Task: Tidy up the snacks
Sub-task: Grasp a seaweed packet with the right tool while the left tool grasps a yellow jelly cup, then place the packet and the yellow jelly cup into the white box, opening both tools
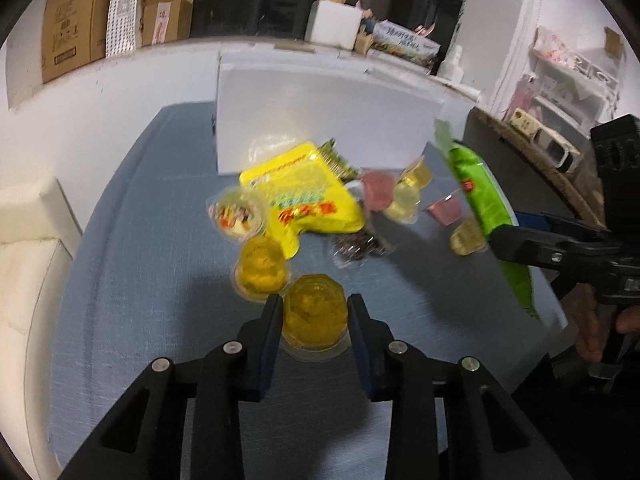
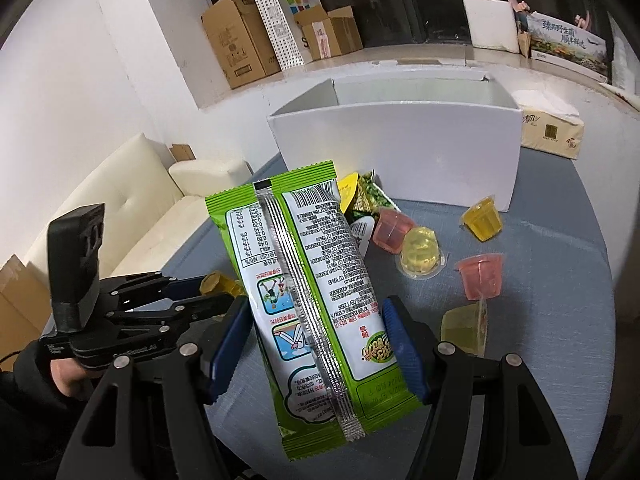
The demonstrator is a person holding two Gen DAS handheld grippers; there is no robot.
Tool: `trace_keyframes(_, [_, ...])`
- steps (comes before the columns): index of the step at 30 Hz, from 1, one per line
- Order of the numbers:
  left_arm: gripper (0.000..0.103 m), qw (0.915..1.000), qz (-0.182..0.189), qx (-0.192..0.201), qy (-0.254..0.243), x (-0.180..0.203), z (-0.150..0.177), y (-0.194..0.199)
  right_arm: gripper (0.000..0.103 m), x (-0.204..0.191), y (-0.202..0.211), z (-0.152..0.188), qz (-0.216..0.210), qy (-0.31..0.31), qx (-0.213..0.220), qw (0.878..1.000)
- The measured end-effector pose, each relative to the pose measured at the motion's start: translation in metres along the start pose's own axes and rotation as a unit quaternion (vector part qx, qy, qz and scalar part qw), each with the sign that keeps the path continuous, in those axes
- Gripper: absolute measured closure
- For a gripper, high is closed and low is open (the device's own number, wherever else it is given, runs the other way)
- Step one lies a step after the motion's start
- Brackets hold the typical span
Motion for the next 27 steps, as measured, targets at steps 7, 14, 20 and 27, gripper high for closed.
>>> trace_keyframes(7, [0.066, 0.9975, 0.007, 0.07, -0.009, 0.004, -0.069, 0.035, 0.031, 0.014, 0.031, -0.044, 0.051, -0.033, 0.061, 0.996])
trace_keyframes(14, [0.066, 0.9903, 0.008, 0.137, -0.023, 0.0, -0.194, 0.036, 0.031, 0.049, 0.045, -0.14, 0.094, -0.081, 0.107, 0.986])
trace_keyframes(20, [0.066, 0.9924, 0.004, 0.122, -0.019, -0.012, -0.263, -0.007, 0.029, 0.081, 0.014, -0.21, 0.111, -0.104, 0.093, 0.984])
trace_keyframes(27, [0.003, 0.9954, -0.028, 0.091, 0.01, -0.022, -0.272, -0.034, 0.007, 0.119, -0.018, -0.218, 0.132, -0.143, 0.046, 0.98])
Point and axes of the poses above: each gripper's, at about its wrist camera, not at the fingertips, and y roughly against the way its jaws point, x to its right, z to its underside, the point moved 3 cm from there along -y, roughly the way its jaws point, and after that the axes turned 7 degrees about -x, right-handed, at the moved point
